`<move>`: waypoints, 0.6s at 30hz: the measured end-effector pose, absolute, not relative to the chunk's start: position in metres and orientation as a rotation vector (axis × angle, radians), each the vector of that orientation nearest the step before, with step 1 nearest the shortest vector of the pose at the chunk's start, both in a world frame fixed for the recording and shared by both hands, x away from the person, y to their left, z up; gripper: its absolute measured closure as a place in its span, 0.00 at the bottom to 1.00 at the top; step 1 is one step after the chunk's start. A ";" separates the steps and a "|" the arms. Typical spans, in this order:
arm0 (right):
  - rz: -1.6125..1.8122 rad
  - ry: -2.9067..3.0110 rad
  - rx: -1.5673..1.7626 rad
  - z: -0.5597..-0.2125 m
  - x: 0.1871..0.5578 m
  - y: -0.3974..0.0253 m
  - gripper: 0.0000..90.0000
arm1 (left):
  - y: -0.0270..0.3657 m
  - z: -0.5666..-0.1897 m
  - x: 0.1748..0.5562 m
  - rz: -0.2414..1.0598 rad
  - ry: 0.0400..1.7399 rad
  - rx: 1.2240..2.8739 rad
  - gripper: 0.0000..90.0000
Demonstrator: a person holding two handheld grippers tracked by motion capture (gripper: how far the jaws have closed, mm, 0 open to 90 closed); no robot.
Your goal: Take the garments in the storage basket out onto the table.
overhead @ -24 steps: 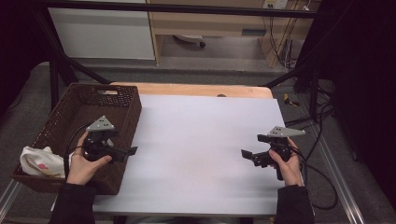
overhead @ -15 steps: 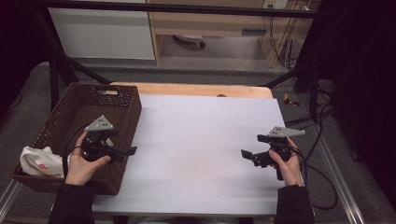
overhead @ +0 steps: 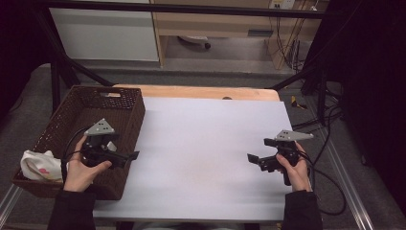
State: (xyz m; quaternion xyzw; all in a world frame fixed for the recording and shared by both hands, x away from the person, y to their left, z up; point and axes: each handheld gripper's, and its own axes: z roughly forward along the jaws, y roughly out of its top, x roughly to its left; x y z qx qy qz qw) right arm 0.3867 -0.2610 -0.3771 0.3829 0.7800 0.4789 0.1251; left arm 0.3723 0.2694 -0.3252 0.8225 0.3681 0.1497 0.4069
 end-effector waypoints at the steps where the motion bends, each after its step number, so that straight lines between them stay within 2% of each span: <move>1: 1.395 2.273 1.115 -0.377 0.387 -0.261 0.01 | 0.269 -0.325 0.372 0.377 0.928 2.074 0.00; 18: 1.377 2.285 1.118 -0.378 0.388 -0.259 0.01 | 0.278 -0.322 0.367 0.398 0.961 2.085 0.00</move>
